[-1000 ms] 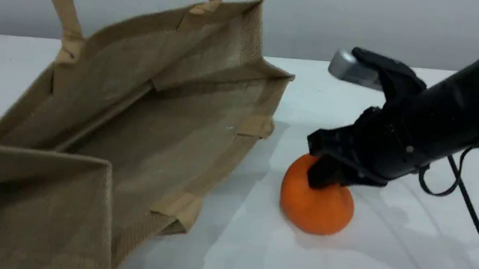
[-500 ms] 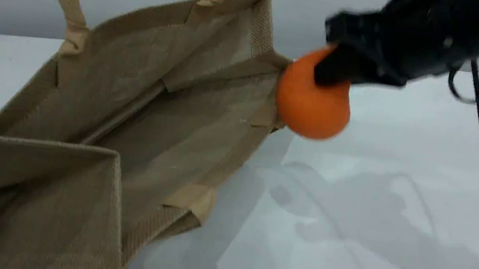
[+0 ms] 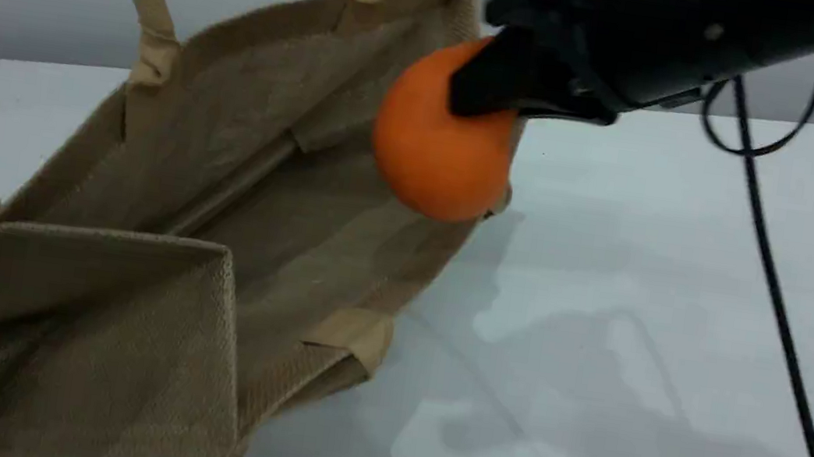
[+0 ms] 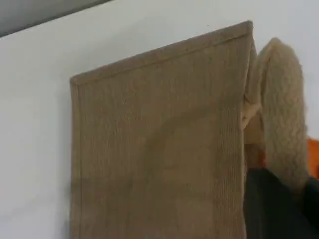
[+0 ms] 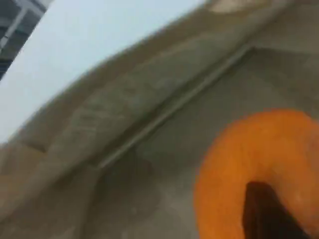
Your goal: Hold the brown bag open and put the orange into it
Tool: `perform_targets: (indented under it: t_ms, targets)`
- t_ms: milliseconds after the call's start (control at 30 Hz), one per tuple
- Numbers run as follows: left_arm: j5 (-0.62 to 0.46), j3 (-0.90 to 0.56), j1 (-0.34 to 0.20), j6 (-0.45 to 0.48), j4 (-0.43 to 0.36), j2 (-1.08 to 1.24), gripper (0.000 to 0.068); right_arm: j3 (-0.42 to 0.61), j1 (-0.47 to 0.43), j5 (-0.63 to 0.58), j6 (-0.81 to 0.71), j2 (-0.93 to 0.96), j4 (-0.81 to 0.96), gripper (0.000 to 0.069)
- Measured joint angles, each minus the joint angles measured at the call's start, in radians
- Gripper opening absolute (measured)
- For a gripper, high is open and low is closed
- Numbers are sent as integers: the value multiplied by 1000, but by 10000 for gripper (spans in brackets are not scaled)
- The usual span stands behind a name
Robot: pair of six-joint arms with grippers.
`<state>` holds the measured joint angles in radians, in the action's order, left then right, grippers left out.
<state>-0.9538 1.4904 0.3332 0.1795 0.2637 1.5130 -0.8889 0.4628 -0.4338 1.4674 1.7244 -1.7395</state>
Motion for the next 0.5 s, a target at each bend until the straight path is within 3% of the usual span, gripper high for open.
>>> perform_targets:
  t_ms: [500]
  targets:
    - [-8, 19, 19, -3, -2, -1, 83, -82, 112, 15, 39, 86, -5, 37]
